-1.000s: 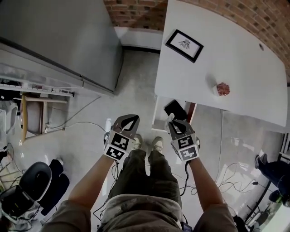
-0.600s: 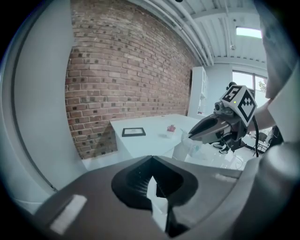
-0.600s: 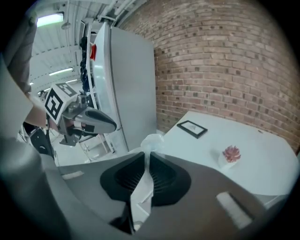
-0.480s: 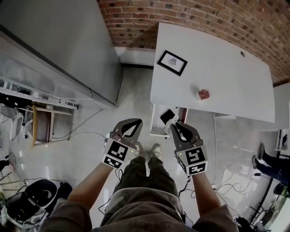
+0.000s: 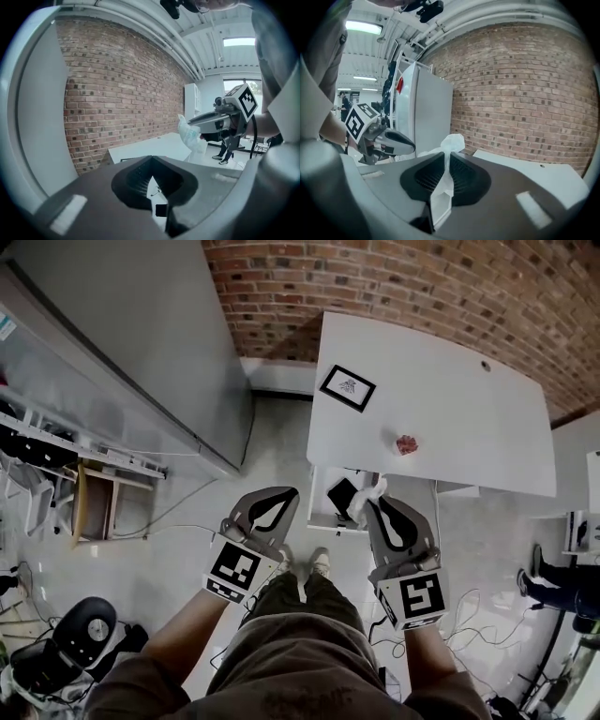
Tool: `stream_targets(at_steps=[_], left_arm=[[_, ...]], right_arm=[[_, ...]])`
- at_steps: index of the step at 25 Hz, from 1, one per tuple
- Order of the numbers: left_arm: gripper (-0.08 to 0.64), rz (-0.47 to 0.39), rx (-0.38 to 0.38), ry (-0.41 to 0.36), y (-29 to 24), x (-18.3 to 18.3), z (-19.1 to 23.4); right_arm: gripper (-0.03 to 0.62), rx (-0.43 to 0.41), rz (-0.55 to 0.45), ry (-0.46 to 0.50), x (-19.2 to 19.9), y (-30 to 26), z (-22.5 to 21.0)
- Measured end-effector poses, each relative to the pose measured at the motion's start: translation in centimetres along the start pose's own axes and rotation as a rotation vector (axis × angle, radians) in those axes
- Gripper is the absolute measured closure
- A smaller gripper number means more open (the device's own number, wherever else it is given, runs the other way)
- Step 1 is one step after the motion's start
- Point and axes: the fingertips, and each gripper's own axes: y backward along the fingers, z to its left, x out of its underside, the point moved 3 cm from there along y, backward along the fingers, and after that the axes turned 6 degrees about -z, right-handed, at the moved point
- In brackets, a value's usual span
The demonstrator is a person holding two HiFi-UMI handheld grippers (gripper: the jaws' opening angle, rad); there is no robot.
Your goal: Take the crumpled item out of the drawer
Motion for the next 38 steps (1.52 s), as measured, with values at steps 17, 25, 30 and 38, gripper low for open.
stream_targets(at_steps=[17, 25, 30, 38], left_arm=[[0.558, -0.164, 0.065, -0.146, 4.7, -10.8, -2.6], [0.559, -0.17, 0.062, -0.122, 4.8, -11.7, -2.6], [0.558, -0.162, 0.06, -0.12, 4.5, -11.6, -2.6], [0.558, -0.163, 0.048, -0.113, 4.5, -11.6, -2.5]], right_arm=[[0.529, 0.058, -0.226, -0.021, -9.6, 6.2, 1.8], [0.528, 0.108, -0.241, -0.04, -10.3, 6.5, 0.4], [0.528, 0.072, -0.236, -0.084, -10.1, 6.6, 0.3], [0.528, 0.061, -0.218, -0.078, -9.3, 6.8, -0.1]])
